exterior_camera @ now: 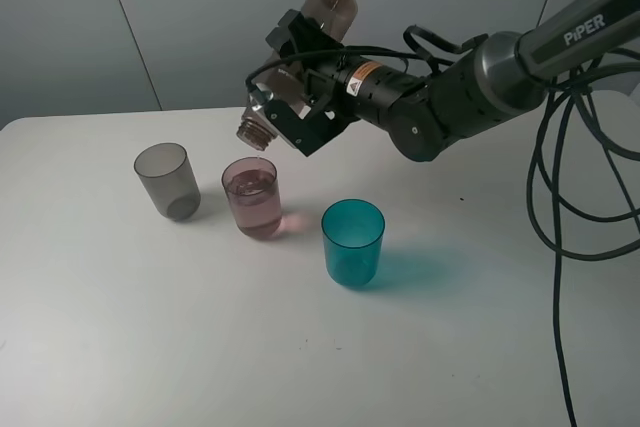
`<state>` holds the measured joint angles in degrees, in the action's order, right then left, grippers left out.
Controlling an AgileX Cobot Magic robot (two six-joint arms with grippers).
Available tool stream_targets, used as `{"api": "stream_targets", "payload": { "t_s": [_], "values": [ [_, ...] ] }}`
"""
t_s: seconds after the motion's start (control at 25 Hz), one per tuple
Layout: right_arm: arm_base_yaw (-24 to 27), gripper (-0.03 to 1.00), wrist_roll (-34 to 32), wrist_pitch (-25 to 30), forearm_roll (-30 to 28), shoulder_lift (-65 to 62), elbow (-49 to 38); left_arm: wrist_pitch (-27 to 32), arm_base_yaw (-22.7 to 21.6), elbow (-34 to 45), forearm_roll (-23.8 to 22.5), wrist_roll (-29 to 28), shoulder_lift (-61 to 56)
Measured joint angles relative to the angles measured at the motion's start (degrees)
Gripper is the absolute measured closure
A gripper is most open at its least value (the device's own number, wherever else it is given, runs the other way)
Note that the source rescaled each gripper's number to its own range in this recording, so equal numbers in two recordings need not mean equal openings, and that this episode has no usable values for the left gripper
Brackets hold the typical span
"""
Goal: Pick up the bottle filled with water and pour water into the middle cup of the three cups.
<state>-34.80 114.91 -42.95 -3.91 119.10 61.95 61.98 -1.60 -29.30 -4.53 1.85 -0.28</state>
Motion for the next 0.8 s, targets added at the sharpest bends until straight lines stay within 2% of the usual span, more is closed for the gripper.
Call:
{"api": "stream_targets", "payload": {
  "t_s": [0.12, 0.28, 0.56, 0.8],
  "values": [
    [0.00, 0.97, -6.41, 1.99, -0.14, 0.00, 0.00, 0.00, 0.00, 0.00, 0.00, 0.00, 0.00],
    [0.00, 0.97, -18.54, 3.35, 0.20, -0.60, 0.00, 0.00, 0.00, 0.00, 0.00, 0.00, 0.00],
    [0.00, 0.97, -44.59, 3.62, 0.51, -4.70, 0.00, 0.00, 0.00, 0.00, 0.00, 0.00, 0.00],
    [0.78, 0.97, -70.53, 2.81, -0.18, -8.84, -1.56, 0.00, 0.00, 0.00, 0.00, -0.10, 0.00]
  ]
}}
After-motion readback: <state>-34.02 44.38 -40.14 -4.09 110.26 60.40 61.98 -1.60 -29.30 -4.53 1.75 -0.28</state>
